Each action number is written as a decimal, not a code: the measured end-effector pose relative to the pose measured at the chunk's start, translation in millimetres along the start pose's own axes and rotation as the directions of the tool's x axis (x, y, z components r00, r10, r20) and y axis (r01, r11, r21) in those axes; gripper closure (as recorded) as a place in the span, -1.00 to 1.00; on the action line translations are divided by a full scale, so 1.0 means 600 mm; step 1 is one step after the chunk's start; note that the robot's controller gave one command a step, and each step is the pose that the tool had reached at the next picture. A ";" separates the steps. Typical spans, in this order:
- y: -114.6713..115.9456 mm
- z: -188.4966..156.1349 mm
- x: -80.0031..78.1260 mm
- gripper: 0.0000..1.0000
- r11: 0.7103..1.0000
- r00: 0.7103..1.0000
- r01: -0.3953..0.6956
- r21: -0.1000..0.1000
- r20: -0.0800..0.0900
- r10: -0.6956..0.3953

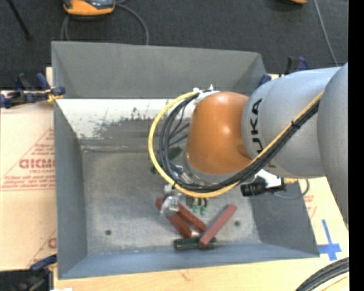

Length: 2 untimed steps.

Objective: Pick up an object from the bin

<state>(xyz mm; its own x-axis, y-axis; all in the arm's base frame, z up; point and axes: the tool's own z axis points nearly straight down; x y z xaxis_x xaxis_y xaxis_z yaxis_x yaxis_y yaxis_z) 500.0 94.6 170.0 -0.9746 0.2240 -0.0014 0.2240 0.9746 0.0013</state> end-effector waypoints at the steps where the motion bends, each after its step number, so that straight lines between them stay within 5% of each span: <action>1: 0.000 0.000 0.000 1.00 1.000 1.000 -0.001 0.000 0.000 0.001; 2: -0.054 -0.088 -0.026 1.00 1.000 1.000 -0.021 0.001 0.001 0.021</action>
Offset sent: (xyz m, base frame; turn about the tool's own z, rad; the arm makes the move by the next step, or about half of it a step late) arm 0.0073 -0.0342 0.0526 0.0203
